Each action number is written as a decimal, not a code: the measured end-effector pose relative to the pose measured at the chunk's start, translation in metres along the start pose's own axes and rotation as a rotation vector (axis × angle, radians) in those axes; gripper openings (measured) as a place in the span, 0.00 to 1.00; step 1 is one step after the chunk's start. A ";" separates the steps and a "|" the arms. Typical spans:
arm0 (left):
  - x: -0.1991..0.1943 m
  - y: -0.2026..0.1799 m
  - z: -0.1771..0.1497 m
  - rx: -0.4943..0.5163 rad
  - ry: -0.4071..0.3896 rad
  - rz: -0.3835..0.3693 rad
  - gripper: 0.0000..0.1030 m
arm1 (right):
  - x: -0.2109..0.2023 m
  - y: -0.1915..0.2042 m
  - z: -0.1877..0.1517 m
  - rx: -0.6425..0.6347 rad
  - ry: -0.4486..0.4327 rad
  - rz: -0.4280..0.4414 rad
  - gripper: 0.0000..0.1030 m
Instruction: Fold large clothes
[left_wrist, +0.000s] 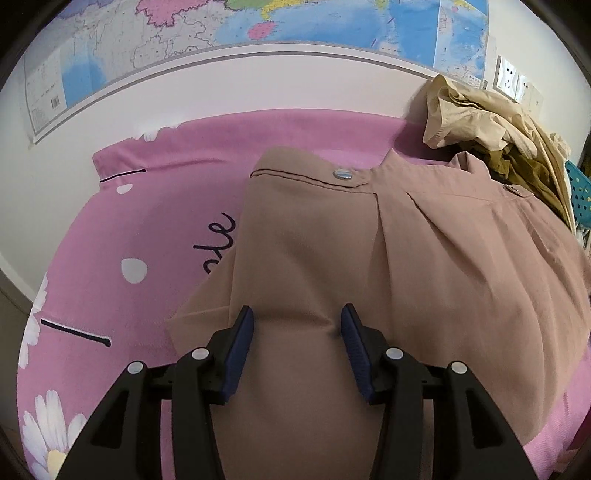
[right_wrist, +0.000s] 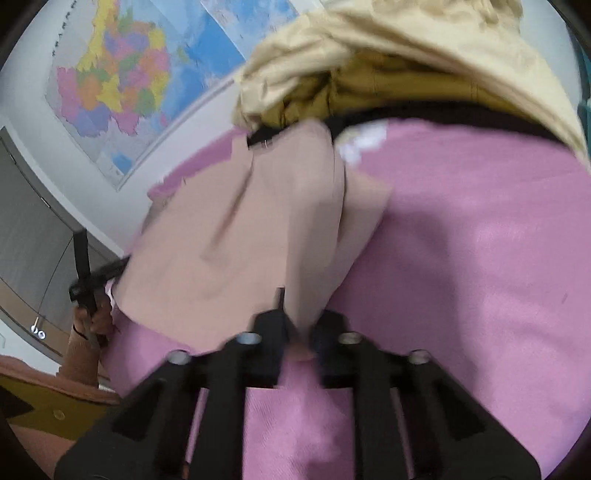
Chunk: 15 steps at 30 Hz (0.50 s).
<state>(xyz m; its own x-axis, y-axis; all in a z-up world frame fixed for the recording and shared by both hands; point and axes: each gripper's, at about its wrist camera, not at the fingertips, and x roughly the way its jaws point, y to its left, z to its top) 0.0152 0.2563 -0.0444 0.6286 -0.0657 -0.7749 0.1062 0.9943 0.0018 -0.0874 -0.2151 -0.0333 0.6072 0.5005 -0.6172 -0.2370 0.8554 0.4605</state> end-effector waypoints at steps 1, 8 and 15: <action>0.001 0.000 0.001 -0.002 0.001 0.003 0.45 | -0.009 0.004 0.009 -0.010 -0.040 0.000 0.04; 0.003 -0.001 0.002 -0.007 -0.004 0.019 0.46 | -0.003 0.007 0.033 -0.034 -0.009 -0.119 0.07; -0.044 0.022 -0.011 -0.033 -0.093 0.008 0.54 | -0.019 0.002 0.018 0.008 -0.045 -0.262 0.45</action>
<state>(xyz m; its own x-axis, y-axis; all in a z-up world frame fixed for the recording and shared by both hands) -0.0186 0.2816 -0.0174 0.6986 -0.0636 -0.7127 0.0763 0.9970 -0.0142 -0.0861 -0.2255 -0.0091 0.6805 0.2550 -0.6870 -0.0614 0.9540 0.2933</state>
